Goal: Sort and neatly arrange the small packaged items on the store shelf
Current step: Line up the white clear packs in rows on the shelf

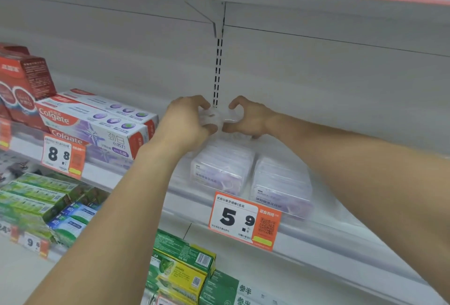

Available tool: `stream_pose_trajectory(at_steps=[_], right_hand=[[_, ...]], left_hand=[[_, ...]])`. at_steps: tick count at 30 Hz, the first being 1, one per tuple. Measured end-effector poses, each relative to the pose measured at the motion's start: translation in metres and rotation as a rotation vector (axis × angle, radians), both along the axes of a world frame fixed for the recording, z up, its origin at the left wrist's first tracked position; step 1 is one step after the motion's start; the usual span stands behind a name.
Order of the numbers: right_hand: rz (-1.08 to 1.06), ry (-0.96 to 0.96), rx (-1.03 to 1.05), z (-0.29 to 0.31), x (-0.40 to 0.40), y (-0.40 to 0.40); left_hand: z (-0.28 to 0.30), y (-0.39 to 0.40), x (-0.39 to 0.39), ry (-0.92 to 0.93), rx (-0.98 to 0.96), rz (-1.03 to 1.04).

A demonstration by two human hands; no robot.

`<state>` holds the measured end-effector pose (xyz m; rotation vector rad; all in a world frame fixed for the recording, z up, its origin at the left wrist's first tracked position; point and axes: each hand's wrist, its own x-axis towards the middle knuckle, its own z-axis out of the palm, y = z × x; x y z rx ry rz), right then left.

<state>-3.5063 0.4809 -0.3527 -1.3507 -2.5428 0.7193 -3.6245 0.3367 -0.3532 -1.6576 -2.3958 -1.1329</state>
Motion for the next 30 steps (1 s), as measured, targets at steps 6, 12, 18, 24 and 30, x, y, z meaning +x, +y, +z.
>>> stream_pose_trajectory(at_steps=[6,12,18,24,30], right_hand=[[-0.152,0.341,-0.040,-0.001,0.025,0.006],[-0.093,0.844,-0.722,0.027,0.088,-0.003],[-0.023,1.041,-0.925,0.035,0.131,-0.022],[-0.007,1.068,-0.900,0.042,0.157,-0.030],[-0.011,0.879,-0.748,0.046,0.160,-0.037]], left_hand=[[0.018,-0.007,0.000,-0.123,0.353,-0.005],[0.031,-0.009,0.015,-0.476,0.529,-0.031],[0.032,0.004,0.032,-0.718,0.469,-0.097],[0.033,0.009,0.042,-0.798,0.470,-0.177],[0.033,0.009,0.045,-0.801,0.431,-0.222]])
